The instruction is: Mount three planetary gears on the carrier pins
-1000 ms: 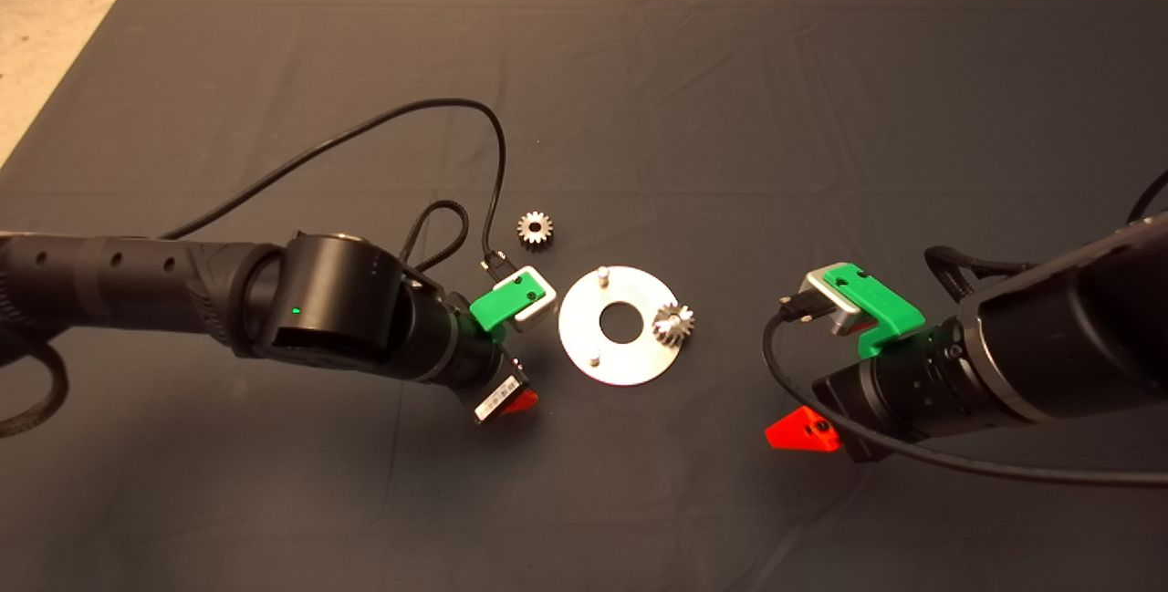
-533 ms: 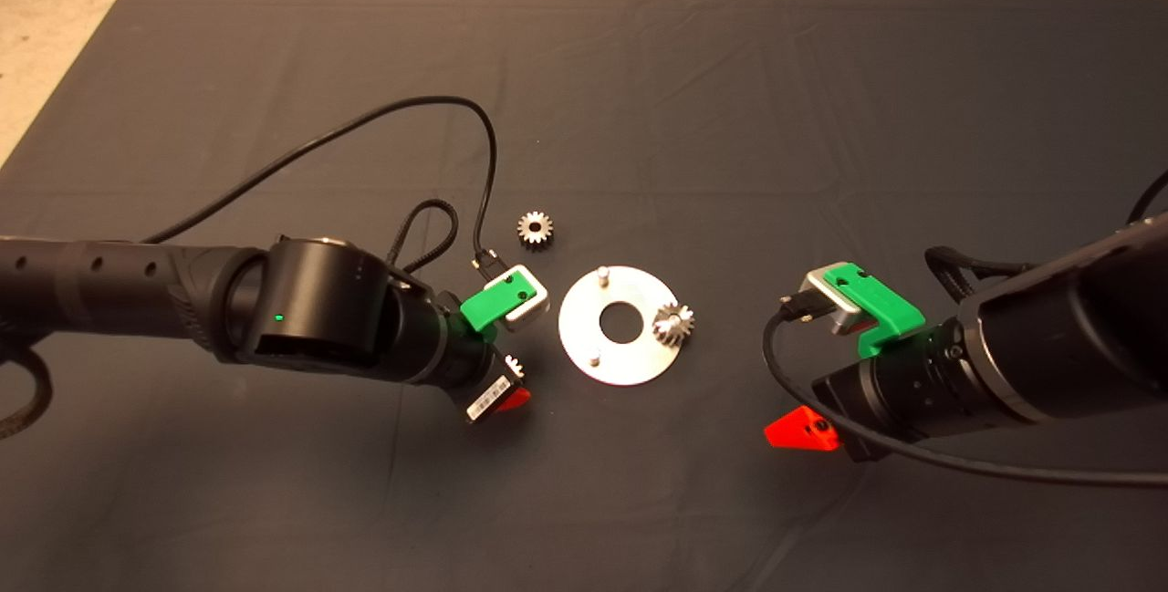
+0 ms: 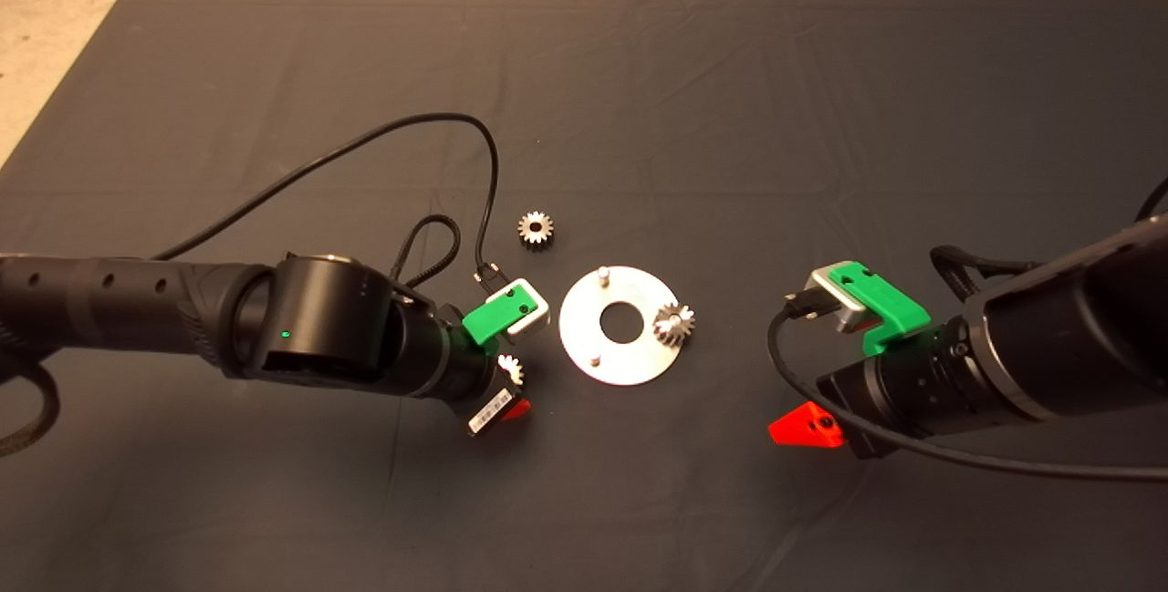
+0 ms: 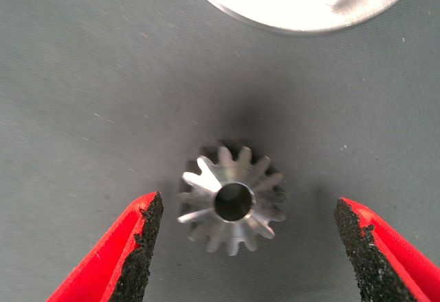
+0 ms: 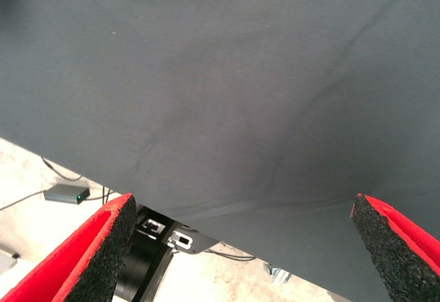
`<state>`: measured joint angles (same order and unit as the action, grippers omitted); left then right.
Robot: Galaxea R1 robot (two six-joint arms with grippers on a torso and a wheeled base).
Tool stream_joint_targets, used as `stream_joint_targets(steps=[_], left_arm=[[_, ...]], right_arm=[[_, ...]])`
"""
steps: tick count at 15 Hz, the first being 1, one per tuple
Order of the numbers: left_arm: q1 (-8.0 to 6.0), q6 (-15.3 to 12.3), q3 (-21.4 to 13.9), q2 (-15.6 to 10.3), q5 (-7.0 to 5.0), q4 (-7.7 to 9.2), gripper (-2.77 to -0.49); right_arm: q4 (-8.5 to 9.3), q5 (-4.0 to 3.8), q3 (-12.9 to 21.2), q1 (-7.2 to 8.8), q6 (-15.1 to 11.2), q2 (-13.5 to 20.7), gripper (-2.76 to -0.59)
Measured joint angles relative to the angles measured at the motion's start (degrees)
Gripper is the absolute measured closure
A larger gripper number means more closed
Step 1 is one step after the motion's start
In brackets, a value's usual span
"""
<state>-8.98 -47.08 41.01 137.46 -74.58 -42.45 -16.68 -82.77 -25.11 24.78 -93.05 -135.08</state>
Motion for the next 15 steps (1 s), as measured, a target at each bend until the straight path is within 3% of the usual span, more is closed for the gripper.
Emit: stream_joint_targets(steps=[9, 15], left_arm=[[0.09, 0.0, 0.13, 0.16, 0.06, -2.56, -1.79], [0.59, 0.0, 0.13, -0.02, 0.07, -2.86, -1.79]], right_arm=[[0.12, 0.02, 0.0, 0.02, 0.0, 0.15, -2.34], [0.26, 0.11, 0.2, 0.02, 0.0, 0.15, -2.34]])
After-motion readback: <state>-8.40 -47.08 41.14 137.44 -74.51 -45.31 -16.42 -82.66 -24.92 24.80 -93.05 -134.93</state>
